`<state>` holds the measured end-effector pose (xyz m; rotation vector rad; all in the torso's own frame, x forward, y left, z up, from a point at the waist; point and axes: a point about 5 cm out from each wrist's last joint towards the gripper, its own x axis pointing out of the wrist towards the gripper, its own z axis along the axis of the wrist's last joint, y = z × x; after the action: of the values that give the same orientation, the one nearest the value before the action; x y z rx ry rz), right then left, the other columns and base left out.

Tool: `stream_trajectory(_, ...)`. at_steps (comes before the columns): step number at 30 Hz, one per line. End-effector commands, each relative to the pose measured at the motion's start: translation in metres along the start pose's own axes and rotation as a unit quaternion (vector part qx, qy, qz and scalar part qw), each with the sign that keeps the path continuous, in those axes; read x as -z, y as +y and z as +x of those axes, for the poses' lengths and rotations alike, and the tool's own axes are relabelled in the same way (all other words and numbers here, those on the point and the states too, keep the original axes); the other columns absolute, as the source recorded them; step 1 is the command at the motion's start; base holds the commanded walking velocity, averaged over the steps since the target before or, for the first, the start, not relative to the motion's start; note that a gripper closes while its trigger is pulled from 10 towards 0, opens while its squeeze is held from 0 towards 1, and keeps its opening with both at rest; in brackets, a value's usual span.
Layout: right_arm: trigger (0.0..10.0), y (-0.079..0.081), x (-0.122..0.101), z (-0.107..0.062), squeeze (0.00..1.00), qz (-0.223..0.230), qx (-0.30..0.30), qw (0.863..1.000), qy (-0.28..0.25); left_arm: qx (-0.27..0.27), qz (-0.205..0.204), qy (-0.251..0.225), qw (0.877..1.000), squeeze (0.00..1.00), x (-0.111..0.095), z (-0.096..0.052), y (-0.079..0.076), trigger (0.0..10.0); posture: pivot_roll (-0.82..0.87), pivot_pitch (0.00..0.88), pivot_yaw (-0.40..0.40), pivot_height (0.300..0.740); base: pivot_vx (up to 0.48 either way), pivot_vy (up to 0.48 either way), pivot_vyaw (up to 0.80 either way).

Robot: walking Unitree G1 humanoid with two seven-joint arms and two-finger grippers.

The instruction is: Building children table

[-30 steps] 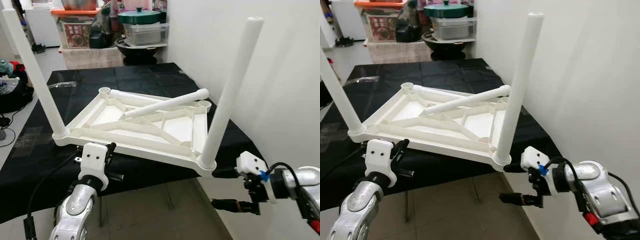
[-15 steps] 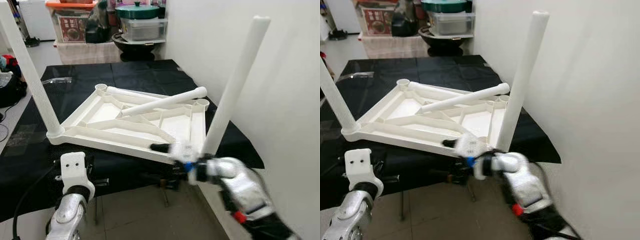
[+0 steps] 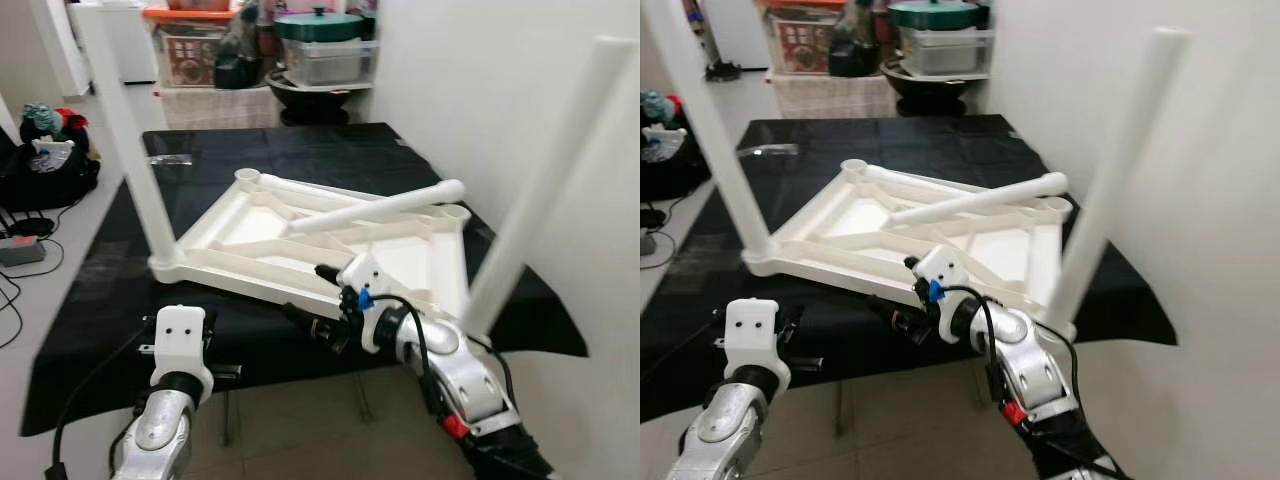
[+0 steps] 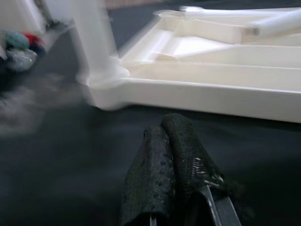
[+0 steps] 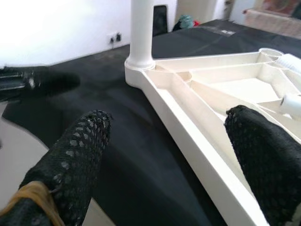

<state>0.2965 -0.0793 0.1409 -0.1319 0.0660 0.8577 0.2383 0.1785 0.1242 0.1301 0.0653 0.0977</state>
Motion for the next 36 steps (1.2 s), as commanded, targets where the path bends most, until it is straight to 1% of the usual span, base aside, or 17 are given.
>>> stream_trajectory(1,10.0,-0.014,0.008,-0.011,0.00,0.006,0.049,0.999,0.012,0.019,0.017,-0.016,1.000,0.00,-0.005,0.003,-0.009,10.0,-0.04,0.000,-0.049,0.740,0.000,0.000,0.00)
stream_trajectory(3,10.0,-0.014,0.008,-0.011,0.00,0.006,0.049,0.999,0.012,0.019,0.017,-0.016,1.000,0.00,-0.005,0.003,-0.009,10.0,-0.04,0.000,-0.049,0.740,0.000,0.000,0.00)
stream_trajectory(4,10.0,-0.015,0.008,-0.012,0.00,0.005,0.059,0.998,0.011,0.030,0.022,-0.027,0.999,0.00,-0.009,0.005,-0.012,10.0,-0.04,0.000,-0.046,0.740,0.000,0.000,0.00)
stream_trajectory(8,10.0,-0.017,0.007,-0.012,0.00,0.004,0.070,0.998,0.008,0.053,0.026,-0.031,0.998,0.00,-0.011,0.008,-0.019,10.0,-0.04,0.000,-0.042,0.740,0.000,0.000,0.00)
stream_trajectory(10,10.0,-0.022,0.004,-0.013,0.00,-0.002,0.083,0.997,-0.002,0.066,0.022,-0.034,0.997,0.00,-0.013,0.009,-0.024,10.0,-0.04,0.000,-0.042,0.740,0.135,0.000,0.79)
stream_trajectory(12,10.0,-0.023,0.003,-0.013,0.00,0.002,0.090,0.996,-0.008,0.069,0.020,-0.035,0.997,0.00,-0.014,0.009,-0.026,10.0,-0.04,0.000,-0.042,0.740,0.289,0.000,0.77)
stream_trajectory(15,10.0,-0.024,0.002,-0.014,0.00,0.005,0.087,0.996,-0.017,0.072,0.017,-0.036,0.997,0.00,-0.014,0.008,-0.027,10.0,-0.04,0.000,-0.043,0.740,0.307,0.000,0.25)
stream_trajectory(19,10.0,-0.024,0.004,-0.014,0.00,-0.010,0.086,0.996,-0.002,0.079,0.016,-0.036,0.996,0.00,-0.015,0.008,-0.029,10.0,-0.04,0.000,-0.044,0.740,0.307,0.000,0.59)
stream_trajectory(22,10.0,-0.023,0.001,-0.018,0.00,0.003,0.063,0.998,-0.022,0.086,0.016,-0.036,0.996,0.00,-0.014,0.007,-0.031,10.0,-0.04,0.000,-0.040,0.740,0.307,0.000,0.00)
stream_trajectory(24,10.0,-0.023,0.003,-0.019,0.00,-0.012,0.062,0.998,-0.007,0.092,0.016,-0.036,0.995,0.00,-0.014,0.007,-0.033,10.0,-0.05,0.000,-0.039,0.740,0.307,0.000,0.79)
stream_trajectory(27,10.0,-0.022,0.005,-0.018,0.00,-0.017,0.056,0.998,0.006,0.094,0.016,-0.036,0.995,0.00,-0.014,0.007,-0.033,10.0,-0.05,0.000,-0.039,0.740,0.304,0.000,0.00)
stream_trajectory(30,10.0,-0.022,0.005,-0.019,0.00,-0.051,0.037,0.998,0.024,0.098,0.016,-0.035,0.994,0.00,-0.014,0.007,-0.034,10.0,-0.05,0.000,-0.038,0.740,0.284,0.000,0.00)
stream_trajectory(31,10.0,-0.022,0.005,-0.019,0.00,-0.051,0.037,0.998,0.024,0.098,0.016,-0.035,0.994,0.00,-0.014,0.007,-0.034,10.0,-0.05,0.000,-0.038,0.740,0.274,0.000,0.00)
stream_trajectory(32,10.0,-0.022,0.005,-0.020,0.00,-0.072,0.028,0.996,0.034,0.099,0.015,-0.035,0.994,0.00,-0.014,0.007,-0.035,10.0,-0.05,0.000,-0.038,0.740,0.247,0.000,0.00)
stream_trajectory(33,10.0,-0.020,0.006,-0.022,0.00,-0.097,0.004,0.994,0.050,0.102,0.012,-0.036,0.994,0.00,-0.014,0.007,-0.035,10.0,-0.05,0.004,-0.037,0.740,0.000,0.000,0.00)
stream_trajectory(34,10.0,-0.020,0.006,-0.022,0.00,-0.097,0.004,0.994,0.050,0.102,0.012,-0.036,0.994,0.00,-0.014,0.007,-0.035,10.0,-0.05,0.004,-0.037,0.740,0.000,0.000,0.00)
stream_trajectory(36,10.0,-0.015,0.009,-0.027,0.00,-0.138,-0.056,0.985,0.082,0.124,0.000,-0.035,0.992,0.00,-0.014,0.004,-0.039,10.0,-0.05,0.007,-0.037,0.740,0.000,0.000,0.00)
